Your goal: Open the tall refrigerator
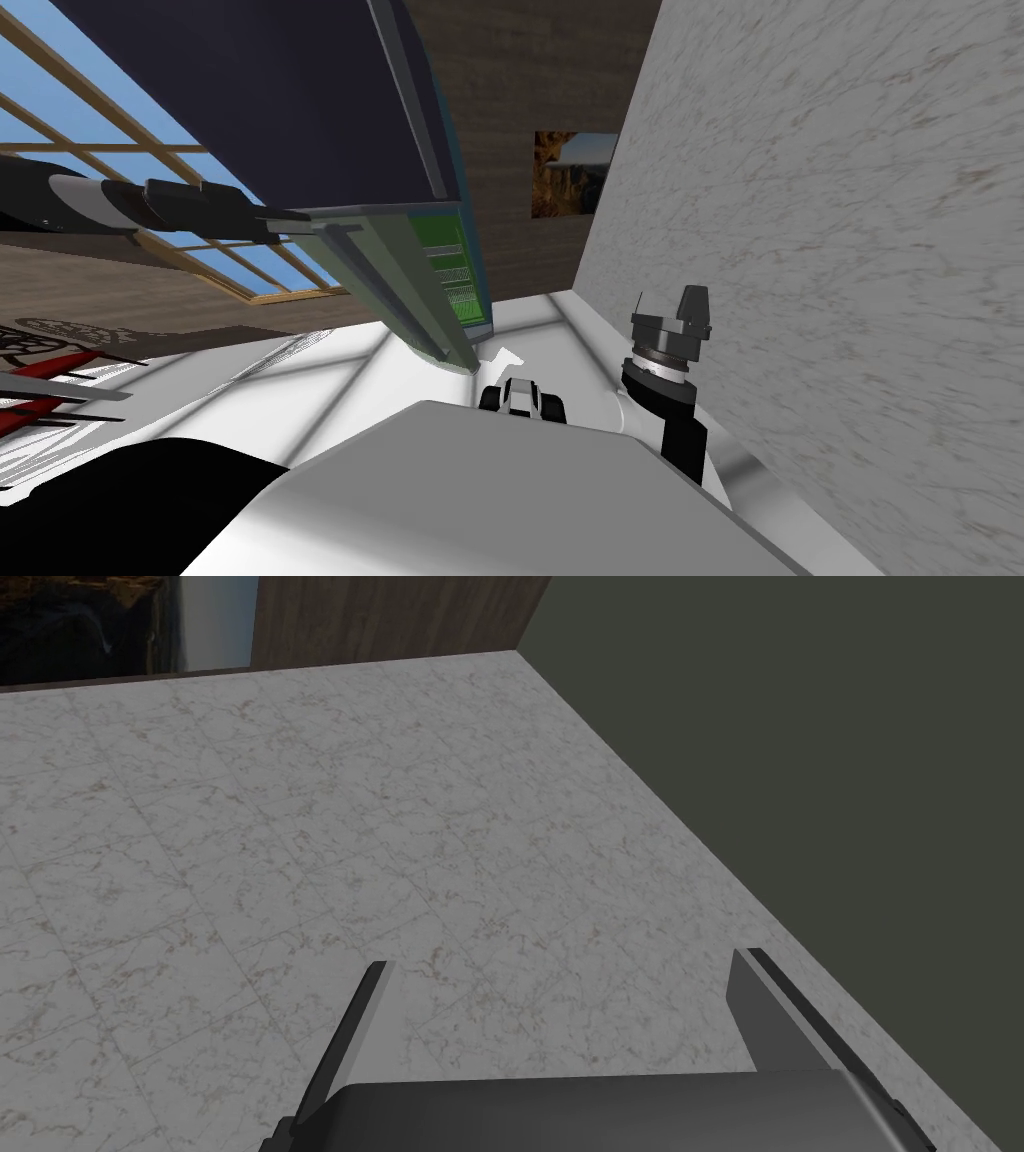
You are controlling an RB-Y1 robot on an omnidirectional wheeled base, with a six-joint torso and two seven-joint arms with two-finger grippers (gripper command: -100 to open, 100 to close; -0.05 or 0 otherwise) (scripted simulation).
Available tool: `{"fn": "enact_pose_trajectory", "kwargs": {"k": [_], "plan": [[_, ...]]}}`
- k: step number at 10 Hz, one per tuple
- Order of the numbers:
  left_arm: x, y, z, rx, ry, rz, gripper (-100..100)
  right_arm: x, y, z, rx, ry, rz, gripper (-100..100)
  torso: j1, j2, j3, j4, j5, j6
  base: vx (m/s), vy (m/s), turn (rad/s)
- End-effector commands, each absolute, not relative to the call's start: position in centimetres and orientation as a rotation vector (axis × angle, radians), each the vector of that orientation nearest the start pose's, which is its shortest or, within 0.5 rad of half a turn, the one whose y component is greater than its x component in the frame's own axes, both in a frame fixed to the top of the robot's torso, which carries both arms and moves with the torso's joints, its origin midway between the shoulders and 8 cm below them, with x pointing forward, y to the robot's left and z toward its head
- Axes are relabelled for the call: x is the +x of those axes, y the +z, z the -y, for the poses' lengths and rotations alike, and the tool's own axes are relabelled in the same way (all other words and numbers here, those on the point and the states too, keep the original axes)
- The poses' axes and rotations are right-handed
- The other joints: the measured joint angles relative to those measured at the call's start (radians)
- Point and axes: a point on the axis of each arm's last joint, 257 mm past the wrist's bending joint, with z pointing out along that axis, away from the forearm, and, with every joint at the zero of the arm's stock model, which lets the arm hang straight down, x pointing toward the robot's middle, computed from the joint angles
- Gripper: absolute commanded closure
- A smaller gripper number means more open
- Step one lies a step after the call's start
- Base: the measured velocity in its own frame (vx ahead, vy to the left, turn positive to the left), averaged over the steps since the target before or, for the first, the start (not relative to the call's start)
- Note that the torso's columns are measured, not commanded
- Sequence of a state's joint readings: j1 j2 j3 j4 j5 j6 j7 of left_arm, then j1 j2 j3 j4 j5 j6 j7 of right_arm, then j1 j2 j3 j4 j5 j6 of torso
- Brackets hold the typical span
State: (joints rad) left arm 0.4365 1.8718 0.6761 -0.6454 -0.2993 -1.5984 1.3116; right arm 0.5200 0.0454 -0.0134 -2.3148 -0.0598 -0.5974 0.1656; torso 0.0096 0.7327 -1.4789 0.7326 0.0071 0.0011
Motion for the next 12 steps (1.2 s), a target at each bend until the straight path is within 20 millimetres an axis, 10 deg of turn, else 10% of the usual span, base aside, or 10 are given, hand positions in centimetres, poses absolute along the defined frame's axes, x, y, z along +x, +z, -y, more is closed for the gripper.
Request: {"fn": "enact_pose_trajectory", "kwargs": {"k": [1,12], "plan": [[34.6,18.7,-53.5,-0.276,-1.054,-2.002,100,31.4,5.1,29.4,0.579,1.179,-0.496,0,0.000,-0.001,0.000,0.000,0.002,0.000,-0.169,0.202,-0.041],[33.4,19.4,-47.7,-0.040,-1.184,-2.055,100,31.4,5.1,29.4,0.579,1.179,-0.496,0,0.002,-0.002,0.000,0.001,0.001,-0.002,-0.154,0.177,-0.041]]}}
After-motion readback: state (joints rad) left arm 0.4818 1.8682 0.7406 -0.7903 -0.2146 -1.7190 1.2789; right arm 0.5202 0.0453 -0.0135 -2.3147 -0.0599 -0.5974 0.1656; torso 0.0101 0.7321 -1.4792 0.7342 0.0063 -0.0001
